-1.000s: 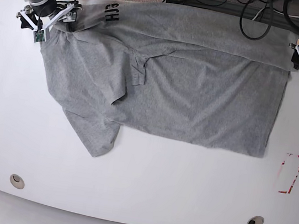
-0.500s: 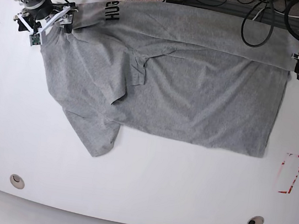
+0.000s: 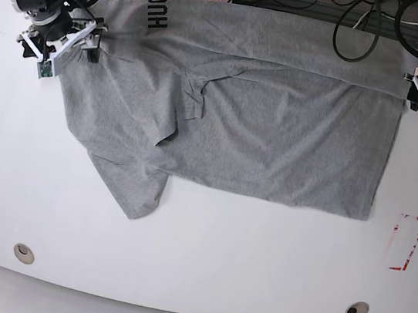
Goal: Fold the T-shirt properly
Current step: 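Drag the shirt hem with both grippers to straighten it, then carry the right gripper's hem corner along the shirt side toward the sleeve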
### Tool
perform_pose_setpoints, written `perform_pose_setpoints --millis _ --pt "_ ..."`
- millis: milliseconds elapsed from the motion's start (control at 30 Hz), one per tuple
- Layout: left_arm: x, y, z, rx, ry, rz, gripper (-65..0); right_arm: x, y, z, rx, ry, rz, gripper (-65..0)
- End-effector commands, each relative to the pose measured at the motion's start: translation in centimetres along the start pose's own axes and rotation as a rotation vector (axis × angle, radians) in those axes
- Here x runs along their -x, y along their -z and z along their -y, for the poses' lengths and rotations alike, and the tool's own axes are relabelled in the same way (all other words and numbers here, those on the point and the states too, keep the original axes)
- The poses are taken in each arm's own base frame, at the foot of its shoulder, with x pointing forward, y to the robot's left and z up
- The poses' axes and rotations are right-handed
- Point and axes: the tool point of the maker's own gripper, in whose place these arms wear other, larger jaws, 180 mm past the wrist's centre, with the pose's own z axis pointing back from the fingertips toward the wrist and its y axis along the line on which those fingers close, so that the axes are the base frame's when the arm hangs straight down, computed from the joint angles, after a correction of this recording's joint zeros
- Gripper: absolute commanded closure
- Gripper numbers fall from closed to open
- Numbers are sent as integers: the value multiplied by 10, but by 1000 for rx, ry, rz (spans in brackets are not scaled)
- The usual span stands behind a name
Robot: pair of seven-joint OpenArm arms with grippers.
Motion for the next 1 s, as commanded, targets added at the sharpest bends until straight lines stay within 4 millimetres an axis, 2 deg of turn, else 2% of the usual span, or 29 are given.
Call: perform_pose_setpoints --millis 0,300,600,767,967 --pt "-10 -3 -4 -11 14 32 -426 0 -4 6 27 -23 -4 -509" --pt "-9 -2 -3 -7 15 28 -426 37 -16 10 41 -44 -110 -509" --pt "-1 4 -1 10 0 7 -426 54 -22 11 43 -59 -162 -509" --pt "0 4 -1 12 -2 4 -426 64 -24 23 103 -99 -220 -509" --pt "-2 4 -2 10 -1 8 -426 59 -25 30 136 -126 -214 -509"
